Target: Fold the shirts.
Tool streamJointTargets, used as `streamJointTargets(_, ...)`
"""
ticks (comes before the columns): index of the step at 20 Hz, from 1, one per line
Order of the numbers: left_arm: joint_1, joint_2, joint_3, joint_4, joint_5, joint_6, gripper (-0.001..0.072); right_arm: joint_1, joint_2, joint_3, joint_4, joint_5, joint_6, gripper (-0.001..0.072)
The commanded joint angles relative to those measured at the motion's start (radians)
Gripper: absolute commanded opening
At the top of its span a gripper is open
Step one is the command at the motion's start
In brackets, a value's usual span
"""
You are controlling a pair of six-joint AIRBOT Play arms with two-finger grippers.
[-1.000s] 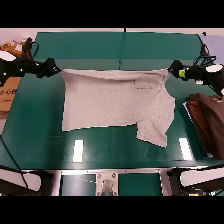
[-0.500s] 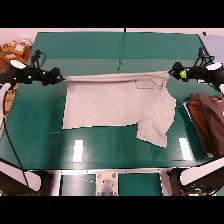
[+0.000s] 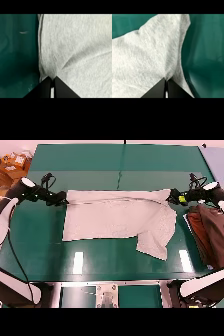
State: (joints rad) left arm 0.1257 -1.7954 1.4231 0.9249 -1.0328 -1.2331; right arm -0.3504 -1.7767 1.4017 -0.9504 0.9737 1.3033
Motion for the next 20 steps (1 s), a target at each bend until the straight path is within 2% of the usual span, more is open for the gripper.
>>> streamJointTargets(1,0.006,0.000,-0.003,0.025,-0.005,-0.024,0.0023,-0.031,0.000,-0.006,-0.045,-0.004,0.032,0.0011)
streamJointTargets(9,-0.040,-0.001,-0.003,0.008,0.000,-0.022,0.0026,-0.011,0.000,-0.007,-0.026,0.010,0.031,0.0013)
streamJointTargets(10,-0.045,0.000,-0.002,0.008,-0.011,-0.022,0.0226,-0.004,0.000,-0.006,-0.026,0.017,0.031,0.0027)
streamJointTargets(11,-0.045,0.000,0.004,0.008,-0.040,-0.023,0.0543,-0.003,0.001,0.002,-0.027,0.039,0.031,0.0161)
streamJointTargets(12,-0.039,0.000,0.016,0.011,-0.078,-0.023,0.0573,-0.010,0.001,0.019,-0.030,0.075,0.032,0.0258)
streamJointTargets(14,-0.014,0.001,0.078,0.017,-0.220,-0.034,0.0570,-0.044,0.011,0.068,-0.034,0.172,0.040,0.0271)
streamJointTargets(15,0.006,0.000,0.118,0.017,-0.309,-0.061,0.0448,-0.071,0.023,0.088,-0.034,0.219,0.084,0.0228)
streamJointTargets(16,0.025,0.000,0.156,0.019,-0.381,-0.078,0.0336,-0.096,0.040,0.094,-0.034,0.248,0.106,0.0134)
streamJointTargets(17,0.043,0.000,0.186,0.019,-0.441,-0.098,0.0197,-0.117,0.059,0.093,-0.034,0.273,0.111,0.0054)
streamJointTargets(18,0.058,0.001,0.211,0.018,-0.495,-0.105,0.0050,-0.138,0.079,0.091,-0.034,0.301,0.112,0.0014)
streamJointTargets(20,0.072,0.016,0.222,0.024,-0.546,-0.132,0.0022,-0.166,0.121,0.064,-0.035,0.349,0.116,0.0014)
